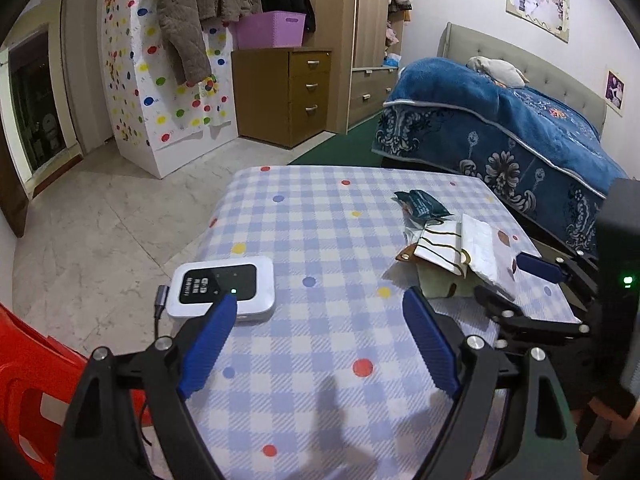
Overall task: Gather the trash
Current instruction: 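Grasp the white paper wrapper with the right gripper and lift it, then grasp the teal snack wrapper with the left gripper while the right holds the paper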
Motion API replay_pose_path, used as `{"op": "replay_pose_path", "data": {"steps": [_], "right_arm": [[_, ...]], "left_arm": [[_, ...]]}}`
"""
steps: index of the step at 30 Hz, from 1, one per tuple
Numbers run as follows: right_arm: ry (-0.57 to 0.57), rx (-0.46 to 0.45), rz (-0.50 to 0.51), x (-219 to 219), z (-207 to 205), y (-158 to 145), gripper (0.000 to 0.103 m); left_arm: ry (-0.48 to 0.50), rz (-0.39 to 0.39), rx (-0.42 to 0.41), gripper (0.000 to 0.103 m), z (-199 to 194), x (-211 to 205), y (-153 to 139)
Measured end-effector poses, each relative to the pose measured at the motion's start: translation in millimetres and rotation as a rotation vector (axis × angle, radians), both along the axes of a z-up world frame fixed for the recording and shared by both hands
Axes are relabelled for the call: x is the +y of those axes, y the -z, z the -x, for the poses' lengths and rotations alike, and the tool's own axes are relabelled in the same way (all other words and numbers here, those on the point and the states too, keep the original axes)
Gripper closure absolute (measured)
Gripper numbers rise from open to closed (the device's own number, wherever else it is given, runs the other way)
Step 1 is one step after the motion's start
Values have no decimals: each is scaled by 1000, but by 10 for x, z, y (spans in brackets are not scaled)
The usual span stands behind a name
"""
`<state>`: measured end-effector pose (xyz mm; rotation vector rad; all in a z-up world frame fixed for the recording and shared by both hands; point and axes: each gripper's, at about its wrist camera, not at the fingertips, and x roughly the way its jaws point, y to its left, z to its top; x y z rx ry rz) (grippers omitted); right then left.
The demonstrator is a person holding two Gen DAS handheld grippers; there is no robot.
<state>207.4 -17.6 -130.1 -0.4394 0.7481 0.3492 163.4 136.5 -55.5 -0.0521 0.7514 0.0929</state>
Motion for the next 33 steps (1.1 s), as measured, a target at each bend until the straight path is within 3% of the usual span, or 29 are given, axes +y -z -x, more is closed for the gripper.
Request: {"op": "replay_pose_path", "data": {"steps": [3,4,5,6,8,17,23,33], "right_arm": [[-16,-17,44,100,-33,49,45],[-22,-24,55,119,-27,55,59],[-25,-30,64,131,-18,48,84],[-28,-29,67,132,-6,39,93],[-35,16,24,82,35,0,99],[-42,119,-254,-360,597,-432,100],[76,96,-425,-848,778,-796,100],[181,-22,-460,-1267,684,-1041,100]], "left_arm": [[2,-1,9,20,4,-10,37],[-2,2,13,20,28,-3,43],[-4,4,15,20,56,3,45],[-6,5,16,20,64,-1,46],[-12,6,18,20,138,20,42],[-12,2,23,20,412,-32,23],[17,-12,17,15,514,-176,-31],[84,-28,5,10,144,-490,-195]]}}
